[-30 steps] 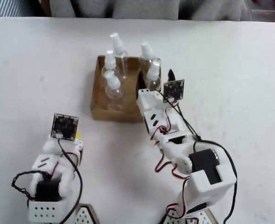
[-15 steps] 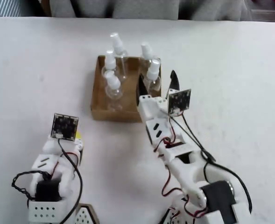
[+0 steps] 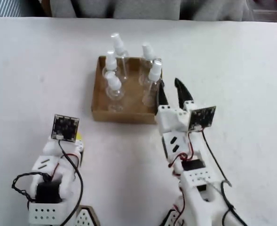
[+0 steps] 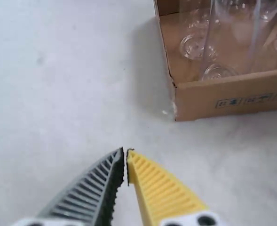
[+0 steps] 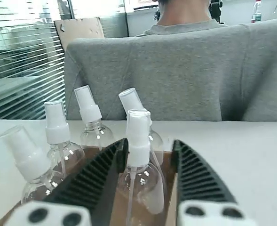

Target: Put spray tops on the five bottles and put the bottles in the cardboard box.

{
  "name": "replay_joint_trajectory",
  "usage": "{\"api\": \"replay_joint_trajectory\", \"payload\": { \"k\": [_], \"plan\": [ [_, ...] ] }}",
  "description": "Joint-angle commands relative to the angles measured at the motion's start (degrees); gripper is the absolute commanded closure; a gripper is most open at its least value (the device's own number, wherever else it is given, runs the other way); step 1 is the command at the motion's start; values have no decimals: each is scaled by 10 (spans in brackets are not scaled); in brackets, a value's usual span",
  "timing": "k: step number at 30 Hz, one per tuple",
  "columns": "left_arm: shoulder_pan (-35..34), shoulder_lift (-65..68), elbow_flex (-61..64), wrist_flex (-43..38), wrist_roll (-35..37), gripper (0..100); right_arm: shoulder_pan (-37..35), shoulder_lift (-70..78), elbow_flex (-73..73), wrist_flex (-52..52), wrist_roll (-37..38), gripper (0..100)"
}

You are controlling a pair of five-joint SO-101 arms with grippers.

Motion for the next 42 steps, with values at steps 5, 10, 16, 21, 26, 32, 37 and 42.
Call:
{"api": "replay_joint_trajectory", "payload": {
  "k": [5, 10, 16, 21, 26, 32, 37, 42],
  "plan": [
    [-5, -5, -1, -4, -4, 977, 64, -225, 14, 217, 0, 975],
    [-5, -5, -1, -2, -4, 977, 86, -398, 13, 411, 0, 975],
    [-5, -5, -1, -1, -4, 977, 86, -555, 7, 616, 0, 975],
    [-5, -5, -1, -1, -4, 977, 107, -537, -2, 676, -18, 975],
    [-3, -5, -1, 2, -4, 977, 89, -547, -2, 771, -24, 976],
    [-1, -5, -1, 34, -4, 977, 88, -546, -1, 887, -25, 976],
    [-1, -5, -1, 57, -4, 977, 89, -546, -1, 988, -25, 975],
    [-5, -5, -1, 95, -4, 977, 120, -546, 4, 1034, -20, 971]
  ]
}}
